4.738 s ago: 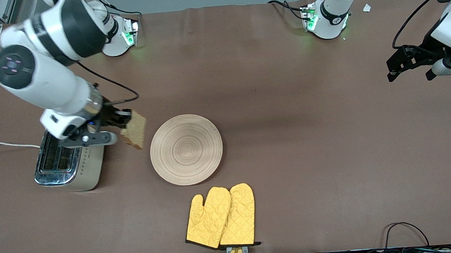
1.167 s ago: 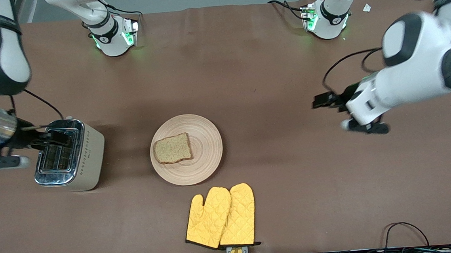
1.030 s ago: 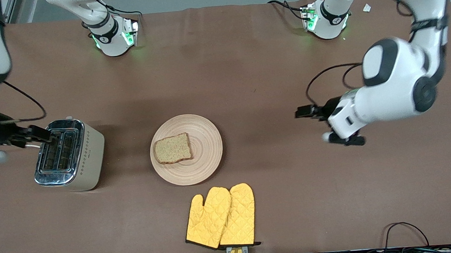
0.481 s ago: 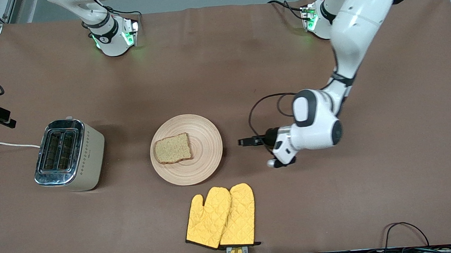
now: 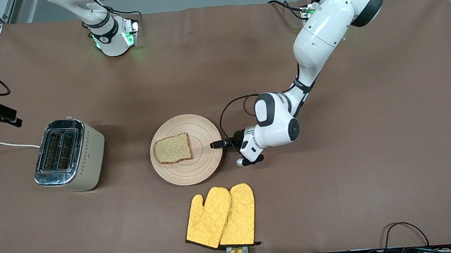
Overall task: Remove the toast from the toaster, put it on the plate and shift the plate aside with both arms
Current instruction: 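Grip the plate rim with the left gripper and drag it sideways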
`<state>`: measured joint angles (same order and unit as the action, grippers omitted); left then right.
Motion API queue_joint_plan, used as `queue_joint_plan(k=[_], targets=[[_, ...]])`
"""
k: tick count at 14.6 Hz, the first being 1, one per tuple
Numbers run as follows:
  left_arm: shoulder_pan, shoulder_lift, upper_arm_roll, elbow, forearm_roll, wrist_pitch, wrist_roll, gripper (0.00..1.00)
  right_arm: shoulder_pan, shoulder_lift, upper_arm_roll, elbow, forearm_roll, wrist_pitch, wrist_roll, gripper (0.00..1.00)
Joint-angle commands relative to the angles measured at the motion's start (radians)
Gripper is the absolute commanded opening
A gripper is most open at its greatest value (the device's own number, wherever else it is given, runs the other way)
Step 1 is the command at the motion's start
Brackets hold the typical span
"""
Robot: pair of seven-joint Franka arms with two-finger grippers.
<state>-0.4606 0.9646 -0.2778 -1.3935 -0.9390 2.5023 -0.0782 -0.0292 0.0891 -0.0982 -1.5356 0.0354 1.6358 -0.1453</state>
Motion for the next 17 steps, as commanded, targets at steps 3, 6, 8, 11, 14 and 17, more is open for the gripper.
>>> queue_joint_plan(k=[3, 6, 8, 11, 14, 17], targets=[[-0.026, 0.023, 0.005, 0.033, -0.014, 0.026, 0.041, 0.55, 0.029, -0.003, 0.006, 0.058, -0.077, -0.071, 0.112, 1.0], [-0.024, 0.019, 0.003, 0.027, -0.015, 0.049, 0.061, 0.06, 0.023, -0.002, 0.005, 0.104, -0.086, -0.099, 0.11, 1.0], [-0.024, 0.014, 0.003, 0.027, -0.012, 0.052, 0.101, 0.0, 0.029, -0.002, 0.006, 0.103, -0.088, -0.108, 0.101, 1.0], [-0.007, 0.002, 0.0, 0.021, -0.03, 0.052, 0.196, 0.0, 0.034, 0.0, 0.008, 0.1, -0.089, -0.111, 0.099, 1.0], [0.045, -0.076, -0.02, -0.042, -0.029, 0.038, 0.253, 0.0, 0.032, 0.0, 0.006, 0.089, -0.081, -0.113, 0.107, 1.0], [0.233, -0.142, -0.081, -0.123, -0.027, -0.152, 0.434, 0.0, 0.032, -0.009, 0.006, 0.072, -0.08, -0.113, 0.105, 1.0]])
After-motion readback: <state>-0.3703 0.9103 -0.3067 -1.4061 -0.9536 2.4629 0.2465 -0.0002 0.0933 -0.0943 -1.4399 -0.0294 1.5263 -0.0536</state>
